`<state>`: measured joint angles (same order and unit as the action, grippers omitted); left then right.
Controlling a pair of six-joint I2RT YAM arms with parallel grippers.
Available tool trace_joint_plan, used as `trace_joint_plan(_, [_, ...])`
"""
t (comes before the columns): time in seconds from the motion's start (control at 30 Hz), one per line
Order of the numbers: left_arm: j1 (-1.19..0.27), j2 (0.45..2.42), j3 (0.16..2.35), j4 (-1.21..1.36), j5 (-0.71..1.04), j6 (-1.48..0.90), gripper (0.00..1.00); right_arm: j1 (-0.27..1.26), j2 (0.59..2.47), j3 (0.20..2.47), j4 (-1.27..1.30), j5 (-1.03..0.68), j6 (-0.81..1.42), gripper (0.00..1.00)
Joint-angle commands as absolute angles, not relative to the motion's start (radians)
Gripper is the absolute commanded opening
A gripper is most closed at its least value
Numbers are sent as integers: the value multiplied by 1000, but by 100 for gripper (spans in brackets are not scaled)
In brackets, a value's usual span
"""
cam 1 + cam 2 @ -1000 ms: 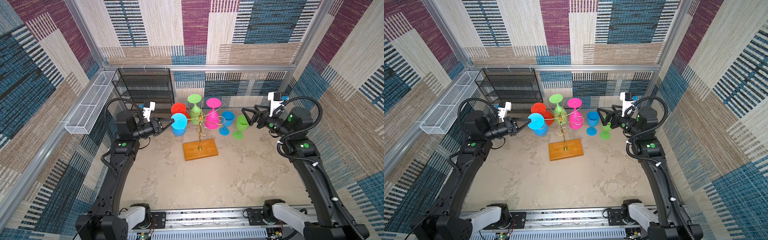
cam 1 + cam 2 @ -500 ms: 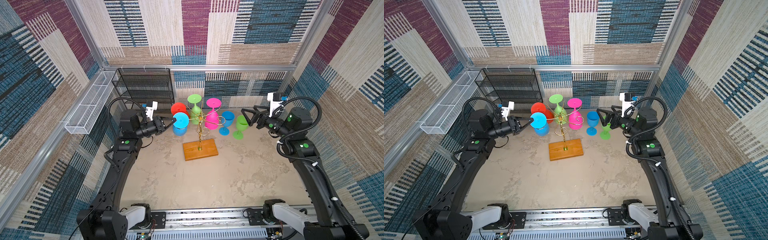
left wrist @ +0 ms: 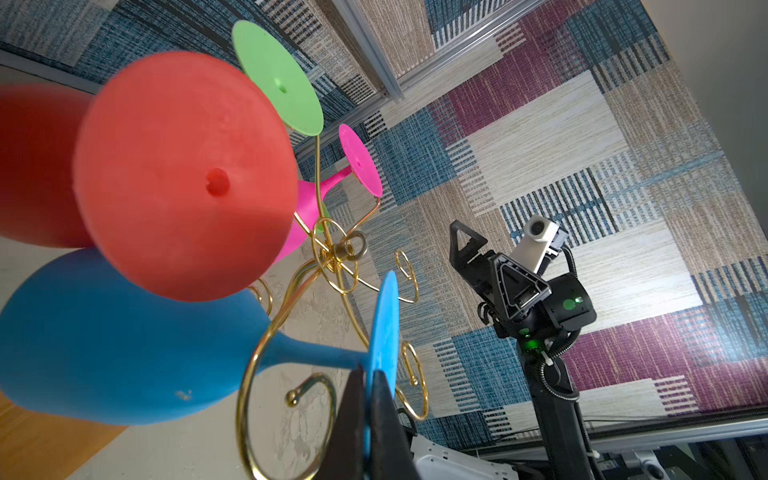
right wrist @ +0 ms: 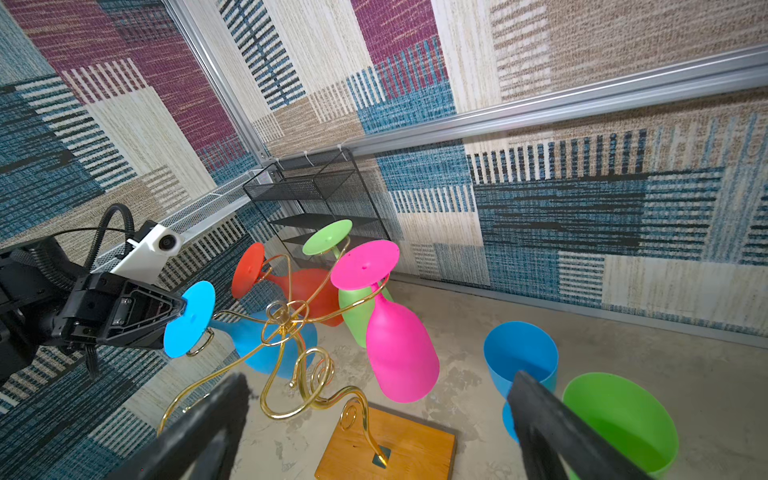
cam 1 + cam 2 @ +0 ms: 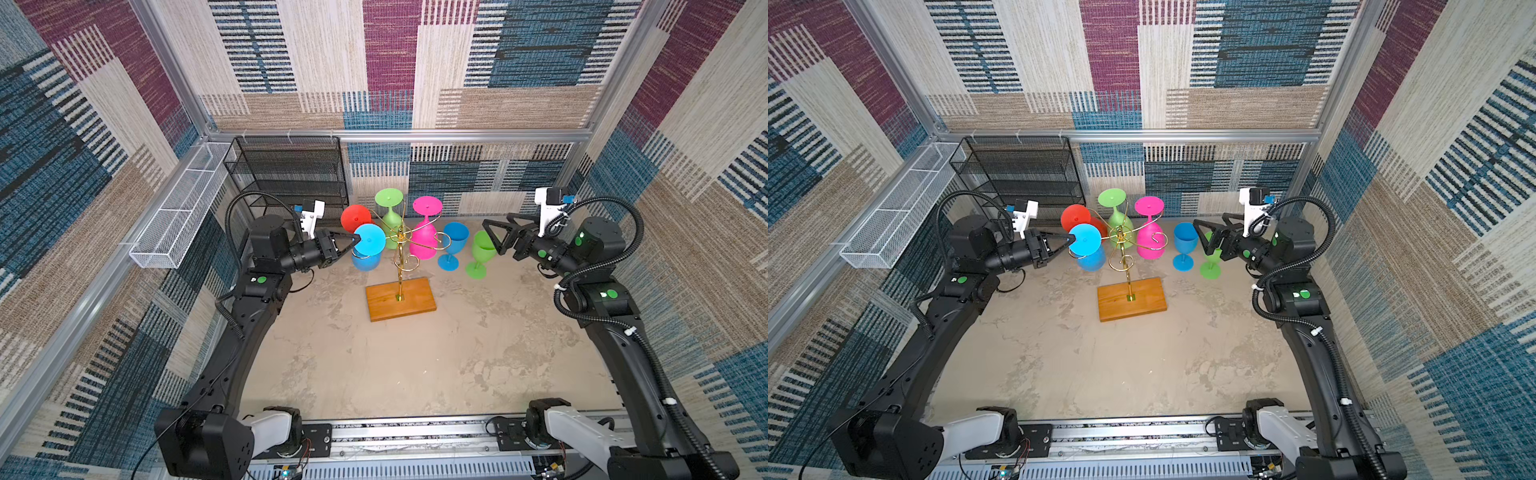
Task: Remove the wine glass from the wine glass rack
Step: 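Slide the blue glass off the rack arm with the left gripper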
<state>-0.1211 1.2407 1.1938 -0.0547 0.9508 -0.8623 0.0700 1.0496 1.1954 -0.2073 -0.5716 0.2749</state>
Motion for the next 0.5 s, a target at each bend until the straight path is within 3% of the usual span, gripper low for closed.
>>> trace_joint_plan(0.0, [-129, 1230, 1185, -22, 978, -865, 0, 70, 1047, 1193, -180, -568, 282, 99])
trace_joint_plan(0.47, [-143, 1224, 1147, -28, 1052, -847, 0, 71, 1040, 1187, -183, -564, 279, 99])
